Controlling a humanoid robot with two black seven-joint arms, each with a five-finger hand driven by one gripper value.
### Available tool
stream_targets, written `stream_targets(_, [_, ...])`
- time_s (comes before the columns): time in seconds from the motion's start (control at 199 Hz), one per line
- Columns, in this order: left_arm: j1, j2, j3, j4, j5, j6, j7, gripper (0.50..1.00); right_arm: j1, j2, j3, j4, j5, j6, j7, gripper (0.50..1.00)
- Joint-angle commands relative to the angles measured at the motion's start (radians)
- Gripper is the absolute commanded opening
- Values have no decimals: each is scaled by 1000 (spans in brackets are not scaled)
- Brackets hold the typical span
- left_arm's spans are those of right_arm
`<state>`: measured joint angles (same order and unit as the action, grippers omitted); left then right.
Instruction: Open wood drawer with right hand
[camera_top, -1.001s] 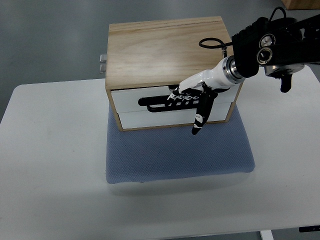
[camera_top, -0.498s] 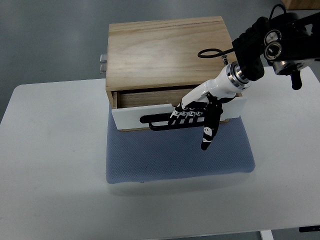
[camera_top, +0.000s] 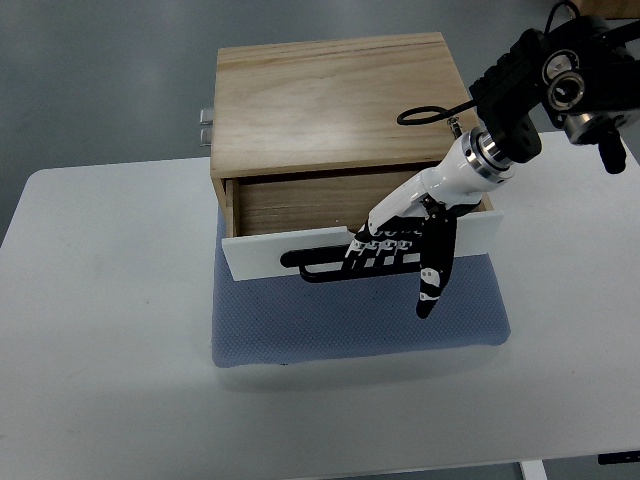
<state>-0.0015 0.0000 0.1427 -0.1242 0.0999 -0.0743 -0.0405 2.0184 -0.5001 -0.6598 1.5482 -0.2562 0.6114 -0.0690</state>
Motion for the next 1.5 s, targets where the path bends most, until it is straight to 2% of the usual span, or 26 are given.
stream_targets(0.0, [0,0,0,0,0,-1,1,1000,11,-8,0,10,0,0,1,944])
stream_targets(0.553, [0,0,0,0,0,1,1,1000,65,-35,3,36,5,0,9,944])
stream_targets(0.785, [0,0,0,0,0,-1,1,1000,128,-69,19,30,103,0,12,944])
stream_targets(0.895, [0,0,0,0,0,-1,-1,1000,152,-101,48,10,167,0,12,944])
stream_targets(1.026, [0,0,0,0,0,1,-1,1000,151,-130,106,-71,256,0,14,944])
stream_targets(1.152, [0,0,0,0,1,1,-1,1000,117,-155,173,-167,359,-123,32,944])
stream_targets(1.282, [0,0,0,0,0,-1,1,1000,40,-195,269,-249,414,-220,51,944])
stream_targets(1.494, [0,0,0,0,0,-1,1,1000,-222,-281,617,-393,397,-360,49,944])
